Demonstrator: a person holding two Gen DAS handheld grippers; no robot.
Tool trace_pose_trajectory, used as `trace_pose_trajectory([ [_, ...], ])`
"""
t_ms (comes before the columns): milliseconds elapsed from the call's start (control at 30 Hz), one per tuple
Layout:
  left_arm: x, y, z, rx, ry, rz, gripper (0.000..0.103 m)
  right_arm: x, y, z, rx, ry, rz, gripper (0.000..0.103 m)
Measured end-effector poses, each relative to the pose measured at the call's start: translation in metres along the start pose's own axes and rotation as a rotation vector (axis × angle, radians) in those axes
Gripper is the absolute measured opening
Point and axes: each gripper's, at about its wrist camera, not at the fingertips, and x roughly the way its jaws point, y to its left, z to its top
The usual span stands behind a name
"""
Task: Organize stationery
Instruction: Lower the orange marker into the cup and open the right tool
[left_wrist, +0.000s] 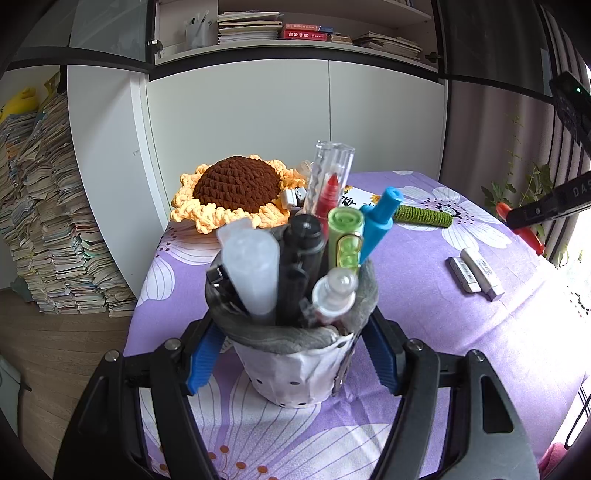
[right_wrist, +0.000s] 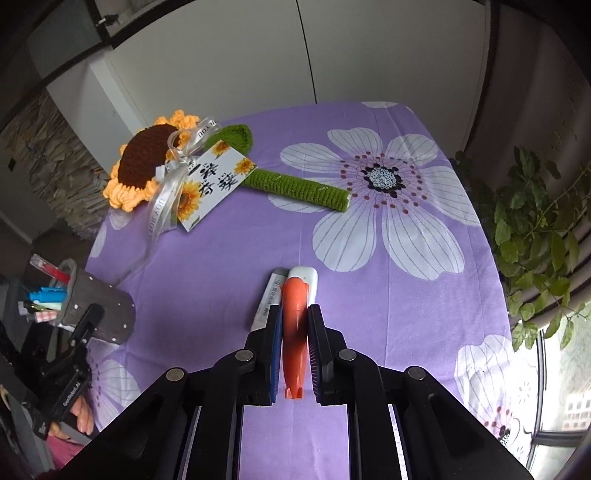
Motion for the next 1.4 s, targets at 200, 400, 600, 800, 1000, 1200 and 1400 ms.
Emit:
trace_pose_trajectory([
  [200, 0.0, 0.0, 0.0, 0.0, 0.0, 0.0, 0.069, -0.038, 0.08, 0.023, -0.173, -0.151, 0.212, 0.015],
  [400, 0.0, 0.0, 0.0, 0.0, 0.0, 0.0, 0.069, -0.05, 0.159, 0.033, -0.32, -0.197, 0.452, 0.015],
  [600, 0.0, 0.0, -0.001, 0.0, 0.0, 0.0, 0.069, -0.02, 0.191, 0.039, -0.371, -0.155, 0.487, 0.015],
  [800, 0.0, 0.0, -0.001, -0.001, 0.0, -0.001, 0.069, 0.005, 0.195, 0.031, -0.414, -0.111, 0.488, 0.015],
  [1000, 0.0, 0.0, -0.001, -0.001, 0.0, -0.001, 0.069, 0.003, 0.194, 0.028, -0.432, -0.134, 0.484, 0.015],
  [1200, 0.001, 0.0, -0.001, -0.001, 0.002, -0.002, 0.069, -0.002, 0.189, 0.025, -0.437, -0.185, 0.475, 0.015],
  [1400, 0.001, -0.001, -0.002, 0.004, 0.002, -0.005, 0.069, 0.0, 0.184, 0.021, -0.437, -0.184, 0.458, 0.015],
])
